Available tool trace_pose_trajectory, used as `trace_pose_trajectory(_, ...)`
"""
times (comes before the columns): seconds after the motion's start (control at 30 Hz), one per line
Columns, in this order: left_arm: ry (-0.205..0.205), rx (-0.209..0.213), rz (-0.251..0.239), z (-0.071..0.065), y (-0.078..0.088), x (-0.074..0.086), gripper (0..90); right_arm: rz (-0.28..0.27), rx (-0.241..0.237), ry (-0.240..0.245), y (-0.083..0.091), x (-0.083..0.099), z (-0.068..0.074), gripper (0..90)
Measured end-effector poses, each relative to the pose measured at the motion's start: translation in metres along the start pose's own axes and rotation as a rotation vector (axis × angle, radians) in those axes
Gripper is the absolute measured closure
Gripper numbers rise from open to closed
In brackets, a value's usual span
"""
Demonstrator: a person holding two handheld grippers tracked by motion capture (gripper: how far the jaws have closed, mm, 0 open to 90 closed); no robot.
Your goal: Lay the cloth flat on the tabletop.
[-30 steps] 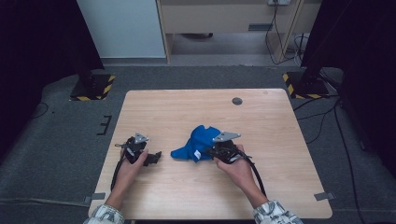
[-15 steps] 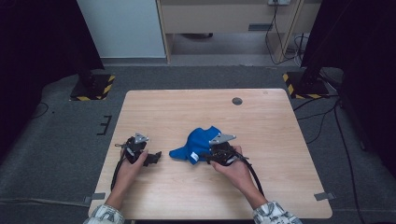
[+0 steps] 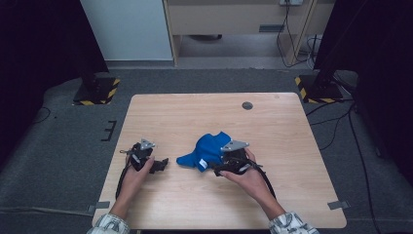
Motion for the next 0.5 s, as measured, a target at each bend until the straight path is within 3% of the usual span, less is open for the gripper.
trace_pose_trajectory(0.23, 0.000, 0.000, 0.000, 0.000, 0.000, 0.000, 0.0, 0.000, 0.009, 0.000, 0.011, -0.002, -0.006, 14.1)
trace_pose_trajectory(0.4, -0.004, -0.006, -0.001, -0.001, 0.001, 0.000, 0.0, -0.011, 0.004, -0.007, 0.021, -0.006, -0.013, 24.4)
trace_pose_trajectory(0.5, -0.007, -0.006, -0.005, -0.003, 0.002, 0.000, 1.0, -0.009, -0.011, 0.009, 0.022, -0.007, -0.015, 35.5)
Point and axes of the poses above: each handheld gripper's, and its own axes: y roughly backward along the jaws, x roughly out of its underside, z roughly to its left, the point moved 6 cm from there along -y, roughly forward along the jaws, and after that the axes turned 1 degree about -z, right-handed, at the moved point
